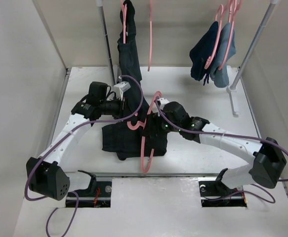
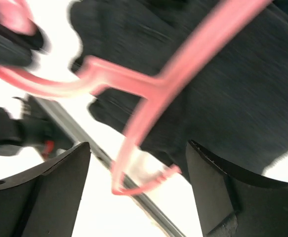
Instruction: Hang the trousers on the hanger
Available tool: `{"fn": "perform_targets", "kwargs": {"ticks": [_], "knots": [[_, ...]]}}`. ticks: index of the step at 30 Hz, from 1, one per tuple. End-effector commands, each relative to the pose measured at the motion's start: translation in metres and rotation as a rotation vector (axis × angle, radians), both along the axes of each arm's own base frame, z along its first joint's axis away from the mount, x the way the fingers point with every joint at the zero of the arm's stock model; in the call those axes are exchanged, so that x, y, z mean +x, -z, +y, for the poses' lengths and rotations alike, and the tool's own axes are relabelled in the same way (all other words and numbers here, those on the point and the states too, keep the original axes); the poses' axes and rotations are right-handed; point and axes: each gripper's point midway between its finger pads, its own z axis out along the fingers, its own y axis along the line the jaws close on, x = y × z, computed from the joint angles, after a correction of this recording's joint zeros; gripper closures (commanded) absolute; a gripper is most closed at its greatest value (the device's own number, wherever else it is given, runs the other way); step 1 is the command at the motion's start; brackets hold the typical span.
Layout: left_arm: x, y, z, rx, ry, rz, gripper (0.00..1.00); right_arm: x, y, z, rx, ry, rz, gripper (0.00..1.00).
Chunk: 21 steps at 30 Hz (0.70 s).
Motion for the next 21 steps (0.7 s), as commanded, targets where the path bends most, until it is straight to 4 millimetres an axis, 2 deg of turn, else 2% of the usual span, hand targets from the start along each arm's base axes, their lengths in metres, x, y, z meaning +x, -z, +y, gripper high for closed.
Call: {"fn": "perform_targets", "kwargs": {"ticks": [1, 3, 4, 5, 7, 8, 11, 12, 13, 14, 15, 18, 19, 20, 21], "knots": [[0.002, -0.032, -0.016, -0.079, 0.066, -0.085, 1.0, 0.005, -0.048, 0.034, 0.2, -0.04, -0.045, 0.17], [0.003, -0.031, -0.022, -0.089, 0.079, -0.068, 1.0, 0.016, -0.03, 0.042, 0.163, -0.003, 0.003, 0.19], [0.002, -0.032, -0.022, -0.092, 0.074, -0.057, 1.0, 0.022, -0.031, 0.046, 0.156, 0.019, 0.011, 0.2], [0.004, -0.029, -0.022, -0.089, 0.073, -0.047, 1.0, 0.023, -0.004, 0.043, 0.075, 0.045, 0.073, 0.22], [0.005, -0.034, -0.023, -0.093, 0.074, -0.06, 1.0, 0.028, 0.011, 0.04, 0.024, 0.075, 0.119, 0.32], [0.006, -0.037, -0.023, -0.096, 0.074, -0.069, 1.0, 0.028, 0.014, 0.04, 0.016, 0.083, 0.137, 0.34], [0.004, -0.037, -0.026, -0.096, 0.083, -0.069, 1.0, 0.029, 0.017, 0.036, 0.028, 0.104, 0.146, 0.55], [0.004, -0.037, -0.026, -0.096, 0.083, -0.069, 0.96, 0.032, 0.006, 0.037, 0.066, 0.097, 0.129, 0.63], [0.001, -0.034, -0.026, -0.099, 0.09, -0.058, 0.84, 0.03, 0.003, 0.038, 0.085, 0.092, 0.131, 0.79], [0.001, -0.034, -0.026, -0.099, 0.09, -0.058, 0.84, 0.031, 0.0, 0.035, 0.103, 0.098, 0.138, 0.85], [0.0, -0.035, -0.026, -0.103, 0.104, -0.064, 0.84, 0.033, 0.004, 0.029, 0.102, 0.112, 0.139, 0.88], [0.0, -0.035, -0.026, -0.103, 0.105, -0.064, 0.93, 0.034, 0.003, 0.019, 0.129, 0.113, 0.169, 0.82], [0.0, -0.035, -0.026, -0.103, 0.105, -0.064, 0.93, 0.033, 0.009, 0.015, 0.121, 0.115, 0.185, 0.83], [0.0, -0.035, -0.026, -0.103, 0.105, -0.064, 0.93, 0.031, 0.006, 0.015, 0.135, 0.104, 0.182, 0.87], [0.0, -0.035, -0.026, -0.103, 0.105, -0.064, 0.8, 0.029, 0.013, 0.012, 0.136, 0.098, 0.201, 0.95]]}}
